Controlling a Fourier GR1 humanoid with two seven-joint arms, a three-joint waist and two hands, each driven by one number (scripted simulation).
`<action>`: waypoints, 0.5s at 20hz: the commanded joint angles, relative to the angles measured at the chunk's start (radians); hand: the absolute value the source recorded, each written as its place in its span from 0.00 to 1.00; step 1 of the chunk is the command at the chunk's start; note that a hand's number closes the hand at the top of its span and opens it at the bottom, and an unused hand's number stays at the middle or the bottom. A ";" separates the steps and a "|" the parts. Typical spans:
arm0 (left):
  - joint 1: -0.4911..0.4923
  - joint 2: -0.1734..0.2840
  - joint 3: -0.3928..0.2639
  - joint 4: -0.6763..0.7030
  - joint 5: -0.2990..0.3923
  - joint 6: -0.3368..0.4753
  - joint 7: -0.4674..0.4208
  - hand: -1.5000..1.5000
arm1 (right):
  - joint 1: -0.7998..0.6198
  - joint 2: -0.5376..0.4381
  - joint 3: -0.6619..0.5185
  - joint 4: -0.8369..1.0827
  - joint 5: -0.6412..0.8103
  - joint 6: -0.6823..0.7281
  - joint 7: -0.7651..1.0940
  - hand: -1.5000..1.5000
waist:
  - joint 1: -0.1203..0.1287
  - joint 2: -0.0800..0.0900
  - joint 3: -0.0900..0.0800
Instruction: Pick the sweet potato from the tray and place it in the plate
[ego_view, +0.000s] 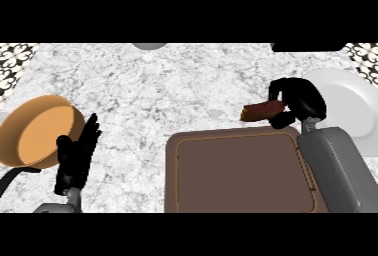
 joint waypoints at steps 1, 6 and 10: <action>0.031 0.000 0.001 0.011 0.005 -0.022 -0.042 0.50 | 0.068 -0.027 -0.092 -0.105 -0.044 -0.115 -0.019 1.00 | 0.002 -0.007 -0.002; -0.017 0.007 0.020 0.028 0.001 -0.016 -0.027 0.50 | 0.011 -0.047 -0.181 -0.185 0.002 -0.260 0.078 1.00 | 0.004 -0.006 -0.003; -0.023 0.001 0.022 0.005 0.002 -0.028 0.019 0.50 | 0.087 -0.082 -0.234 -0.248 -0.015 -0.238 0.116 1.00 | 0.010 -0.005 -0.002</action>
